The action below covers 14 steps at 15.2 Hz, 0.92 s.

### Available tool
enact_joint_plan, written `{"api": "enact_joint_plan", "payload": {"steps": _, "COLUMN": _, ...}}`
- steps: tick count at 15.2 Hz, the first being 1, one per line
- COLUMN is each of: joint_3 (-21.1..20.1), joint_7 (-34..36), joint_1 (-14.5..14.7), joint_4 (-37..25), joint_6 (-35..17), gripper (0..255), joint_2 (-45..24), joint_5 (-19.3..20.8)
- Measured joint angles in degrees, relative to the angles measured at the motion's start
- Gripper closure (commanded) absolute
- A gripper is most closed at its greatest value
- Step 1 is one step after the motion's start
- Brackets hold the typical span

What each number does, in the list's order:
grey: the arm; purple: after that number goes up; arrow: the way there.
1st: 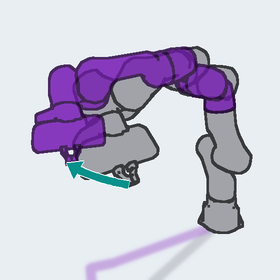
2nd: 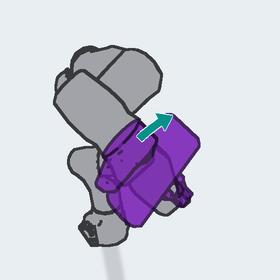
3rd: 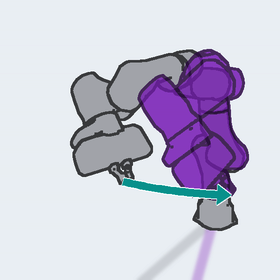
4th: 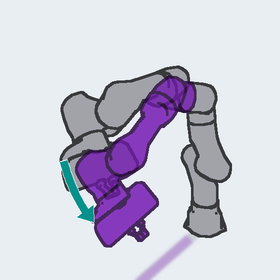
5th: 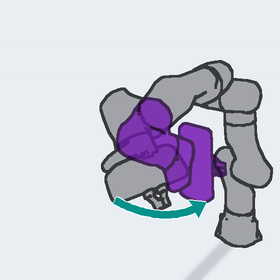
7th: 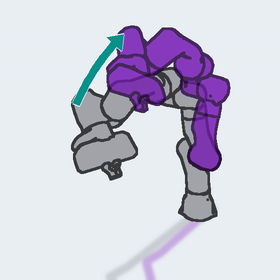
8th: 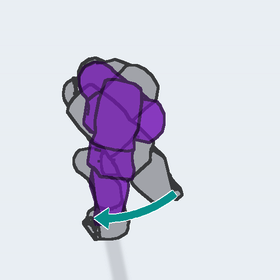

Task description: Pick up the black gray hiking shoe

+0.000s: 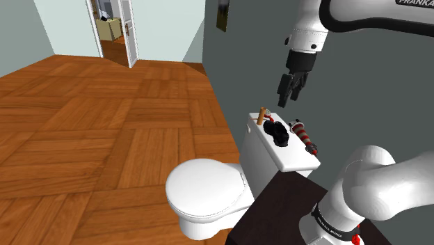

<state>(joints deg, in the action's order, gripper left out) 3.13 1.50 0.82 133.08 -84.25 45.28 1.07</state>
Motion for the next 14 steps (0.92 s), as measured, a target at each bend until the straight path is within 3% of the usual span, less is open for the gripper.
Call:
{"api": "enact_joint_plan", "payload": {"steps": 4, "joint_3": 1.7, "joint_7": -0.6, "joint_1": -1.1, "joint_4": 0.8, "joint_6": -2.6, "gripper": 0, "joint_2": -2.0, "joint_5": 1.1}}
{"api": "enact_joint_plan", "payload": {"steps": 14, "joint_3": 10.3, "joint_7": -3.6, "joint_1": -5.9, "joint_4": 2.0, "joint_6": -15.1, "gripper": 0, "joint_2": -14.4, "joint_5": 5.0}}
